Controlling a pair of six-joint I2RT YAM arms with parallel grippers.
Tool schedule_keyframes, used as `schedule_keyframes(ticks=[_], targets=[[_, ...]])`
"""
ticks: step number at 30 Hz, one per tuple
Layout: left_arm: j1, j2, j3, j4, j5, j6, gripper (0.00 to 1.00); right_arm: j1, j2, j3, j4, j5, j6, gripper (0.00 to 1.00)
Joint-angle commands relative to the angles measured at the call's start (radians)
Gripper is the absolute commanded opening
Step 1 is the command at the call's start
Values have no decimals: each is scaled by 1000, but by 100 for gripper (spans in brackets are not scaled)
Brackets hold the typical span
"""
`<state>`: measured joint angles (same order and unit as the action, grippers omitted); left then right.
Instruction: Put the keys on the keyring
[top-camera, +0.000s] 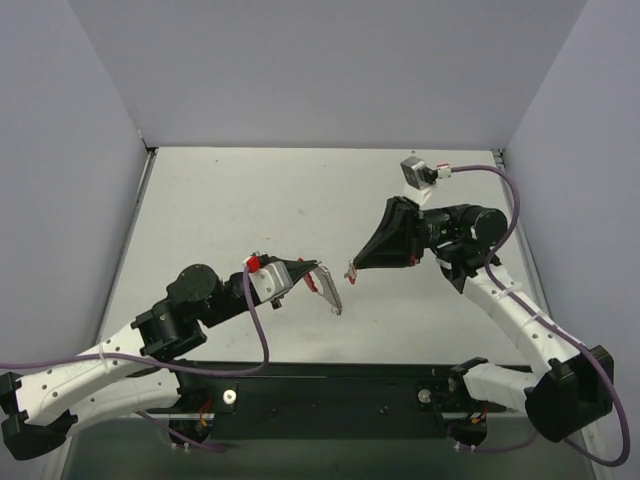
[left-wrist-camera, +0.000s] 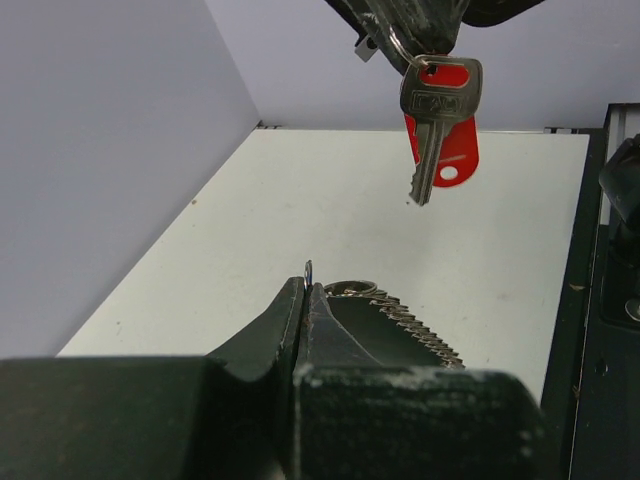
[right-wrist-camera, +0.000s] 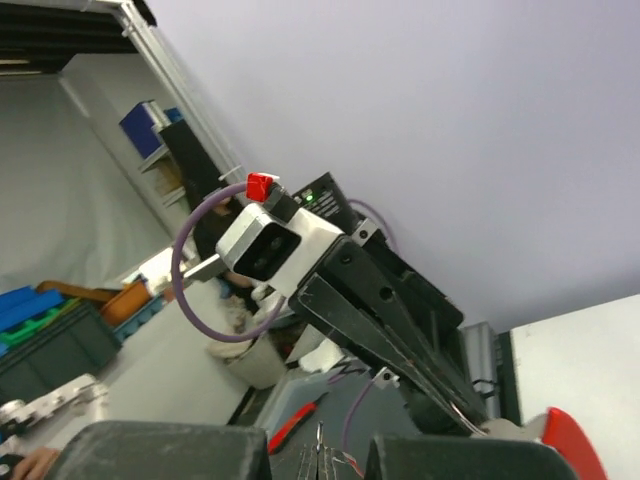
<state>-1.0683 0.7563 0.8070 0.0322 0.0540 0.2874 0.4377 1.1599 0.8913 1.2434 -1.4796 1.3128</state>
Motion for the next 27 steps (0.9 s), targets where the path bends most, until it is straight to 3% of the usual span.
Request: schedule_keyframes(ticks=[1, 2, 3, 4, 6, 10, 11, 18, 23, 27], targets=[[-13, 12, 90, 6, -94, -34, 0, -76, -120, -29, 101, 76, -265, 0], [-12, 23, 106, 0, -106, -43, 0, -86, -153, -29, -41, 103, -390, 0], [-15, 31, 115, -6, -117, -47, 0, -86, -236, -14, -495, 142, -544, 0], [-15, 38, 123, -15, -123, -47, 0, -77, -273, 21, -791, 276, -988, 0], [-16, 49, 135, -29, -118, -45, 0, 7, -307, 148, -1238, 404, -1217, 0], [-19, 52, 147, -31, -77, -18, 0, 35, -319, 170, -1314, 450, -1279, 0], [-21, 54, 153, -75, -72, 2, 0, 45, -319, 182, -1360, 461, -1367, 0], [-25, 57, 233, -239, 26, 65, 0, 193, -224, 359, -1841, 496, -1697, 0], [-59, 61, 239, -293, 24, 94, 0, 266, -174, 417, -1984, 518, -1764, 0], [-104, 60, 205, -270, -35, 117, 0, 291, -152, 436, -1998, 481, -1776, 0]])
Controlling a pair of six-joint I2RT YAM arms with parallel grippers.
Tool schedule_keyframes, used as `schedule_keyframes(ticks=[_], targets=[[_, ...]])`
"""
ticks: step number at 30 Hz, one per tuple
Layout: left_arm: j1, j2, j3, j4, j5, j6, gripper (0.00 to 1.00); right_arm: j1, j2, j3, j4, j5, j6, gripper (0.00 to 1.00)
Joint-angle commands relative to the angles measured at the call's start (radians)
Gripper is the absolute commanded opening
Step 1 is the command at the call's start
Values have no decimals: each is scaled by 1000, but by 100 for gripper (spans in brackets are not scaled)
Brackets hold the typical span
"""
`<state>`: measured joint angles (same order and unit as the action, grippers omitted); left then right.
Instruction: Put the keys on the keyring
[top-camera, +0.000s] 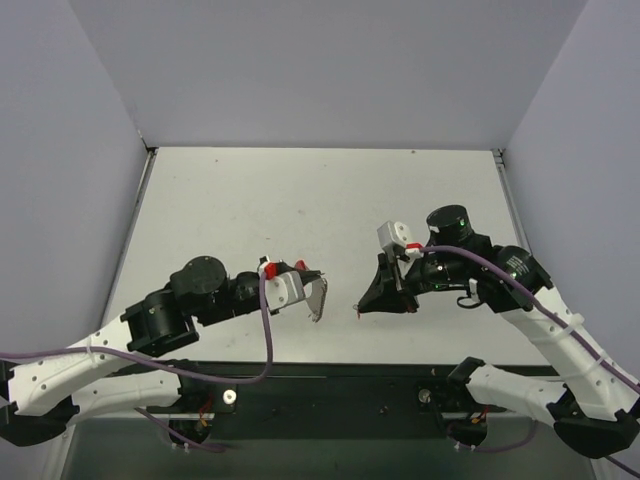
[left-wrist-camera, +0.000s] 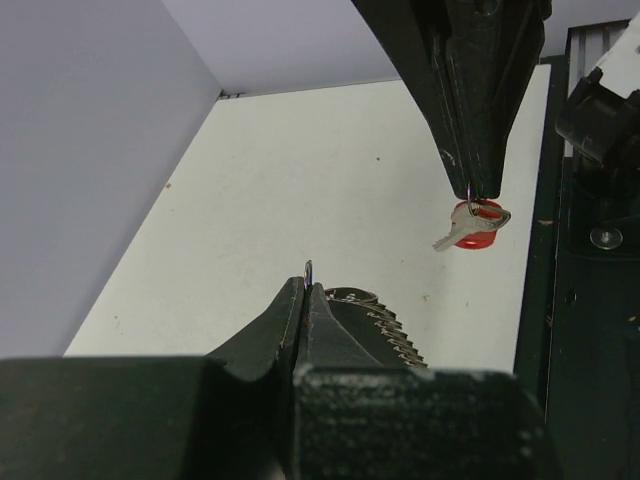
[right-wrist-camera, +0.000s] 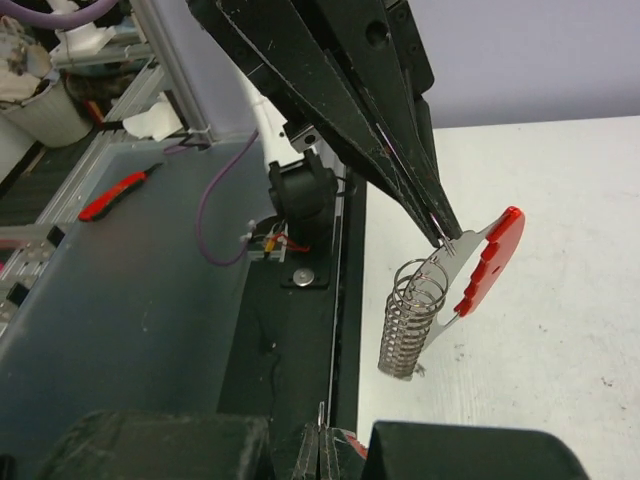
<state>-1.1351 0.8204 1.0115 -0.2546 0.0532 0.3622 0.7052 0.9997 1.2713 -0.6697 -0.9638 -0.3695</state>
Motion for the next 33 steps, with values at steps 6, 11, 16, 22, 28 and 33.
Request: schedule_keyframes(ticks=[6, 11, 16, 22, 28, 33], targets=[[-94, -1, -25, 48, -70, 75, 0, 39, 51, 79, -82, -78, -112, 0], [-126, 3, -39, 63, -62, 96, 0, 39, 94, 102, -77, -105, -123, 0], [-149, 3, -50, 75, -53, 100, 0, 40, 128, 125, -77, -119, -131, 0], [-169, 8, -54, 72, -53, 95, 0, 40, 151, 135, -74, -127, -132, 0], [-176, 25, -50, 57, -53, 92, 0, 42, 175, 146, -71, -130, -129, 0], [-178, 20, -50, 57, -56, 90, 0, 45, 185, 149, -53, -131, -121, 0]])
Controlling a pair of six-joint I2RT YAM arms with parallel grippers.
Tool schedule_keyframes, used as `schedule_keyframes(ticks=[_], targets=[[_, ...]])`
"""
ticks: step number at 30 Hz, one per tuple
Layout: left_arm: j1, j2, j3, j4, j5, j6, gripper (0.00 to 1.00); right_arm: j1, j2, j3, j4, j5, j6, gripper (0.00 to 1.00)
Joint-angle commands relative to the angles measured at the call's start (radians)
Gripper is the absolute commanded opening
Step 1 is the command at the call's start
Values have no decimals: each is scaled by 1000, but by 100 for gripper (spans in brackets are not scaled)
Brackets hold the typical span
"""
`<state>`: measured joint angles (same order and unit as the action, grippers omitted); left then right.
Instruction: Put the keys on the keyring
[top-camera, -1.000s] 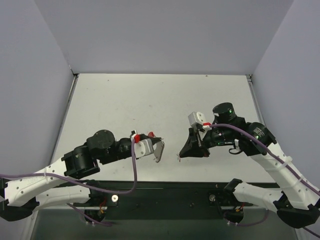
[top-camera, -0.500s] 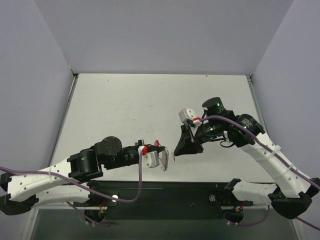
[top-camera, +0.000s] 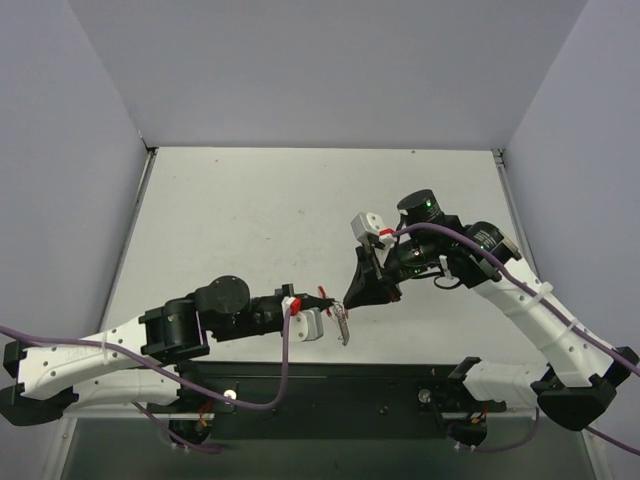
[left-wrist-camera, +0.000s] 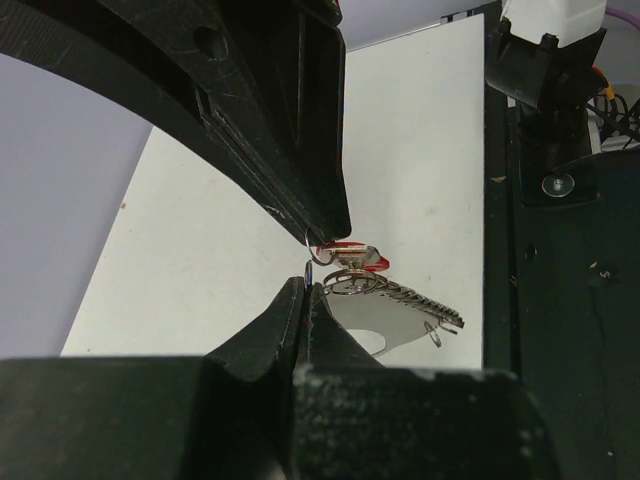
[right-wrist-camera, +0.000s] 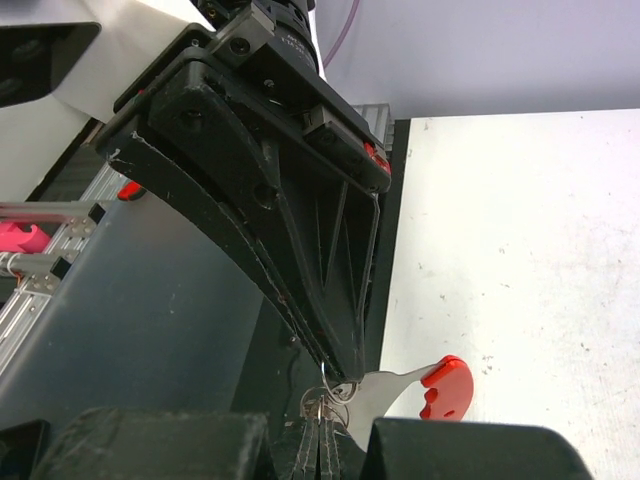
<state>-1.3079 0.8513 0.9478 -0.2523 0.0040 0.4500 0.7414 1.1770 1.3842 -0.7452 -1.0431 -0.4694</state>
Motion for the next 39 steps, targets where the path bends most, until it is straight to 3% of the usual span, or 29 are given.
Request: schedule_keyframes(ticks=[1, 13, 39], targets=[[-5, -12, 13, 54, -6, 1, 0, 9, 9, 35, 26, -52, -20, 0], [-5, -26, 0, 68, -21, -4, 0, 9, -39, -28, 193, -23, 81, 0], [-7, -41, -6, 84, -105, -1, 0, 9, -54, -37, 222, -26, 110, 0]])
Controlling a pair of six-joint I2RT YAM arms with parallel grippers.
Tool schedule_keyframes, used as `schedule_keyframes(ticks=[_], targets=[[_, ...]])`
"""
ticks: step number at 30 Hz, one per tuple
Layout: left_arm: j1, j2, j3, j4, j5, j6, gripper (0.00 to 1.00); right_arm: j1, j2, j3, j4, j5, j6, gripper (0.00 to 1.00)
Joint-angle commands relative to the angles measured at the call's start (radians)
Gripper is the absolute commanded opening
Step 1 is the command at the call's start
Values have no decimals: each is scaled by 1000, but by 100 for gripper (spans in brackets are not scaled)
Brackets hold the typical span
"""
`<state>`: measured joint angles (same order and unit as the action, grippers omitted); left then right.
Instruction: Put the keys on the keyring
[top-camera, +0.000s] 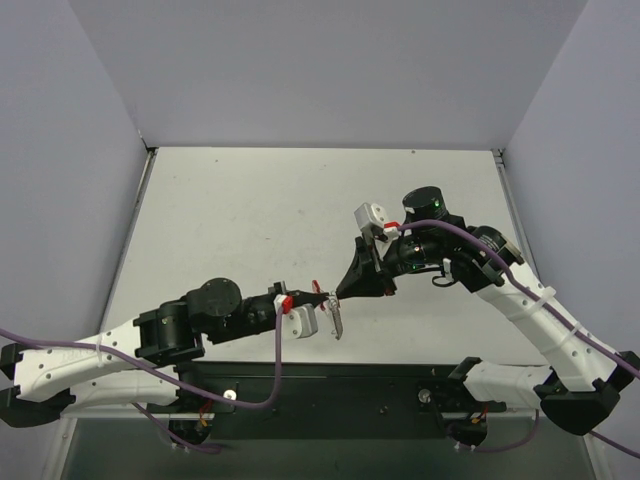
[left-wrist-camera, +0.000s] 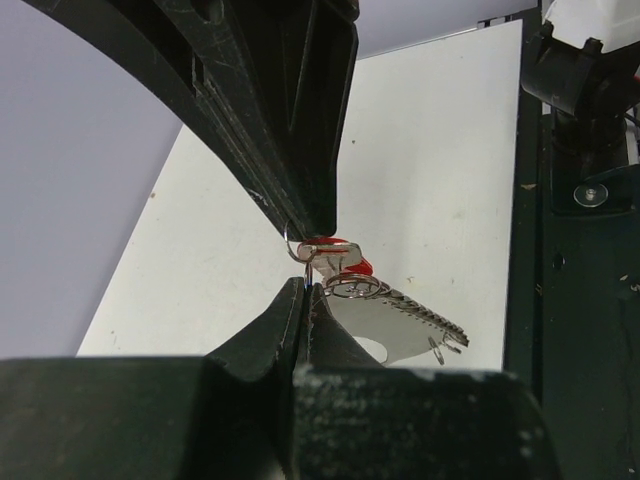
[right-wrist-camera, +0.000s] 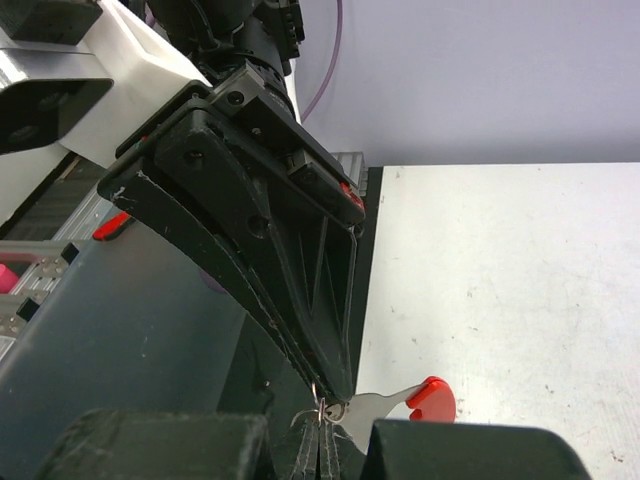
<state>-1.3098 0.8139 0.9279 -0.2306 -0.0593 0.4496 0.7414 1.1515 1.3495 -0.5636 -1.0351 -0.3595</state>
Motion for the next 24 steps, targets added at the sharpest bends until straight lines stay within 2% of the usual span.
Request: schedule_keyframes(ticks=[1, 24], targets=[[-3, -5, 14, 60, -48, 0, 0, 9, -29, -3, 44, -33, 4, 0], [-5, -18, 9, 89, -40, -3, 0, 7, 10, -20, 68, -23, 10, 0]])
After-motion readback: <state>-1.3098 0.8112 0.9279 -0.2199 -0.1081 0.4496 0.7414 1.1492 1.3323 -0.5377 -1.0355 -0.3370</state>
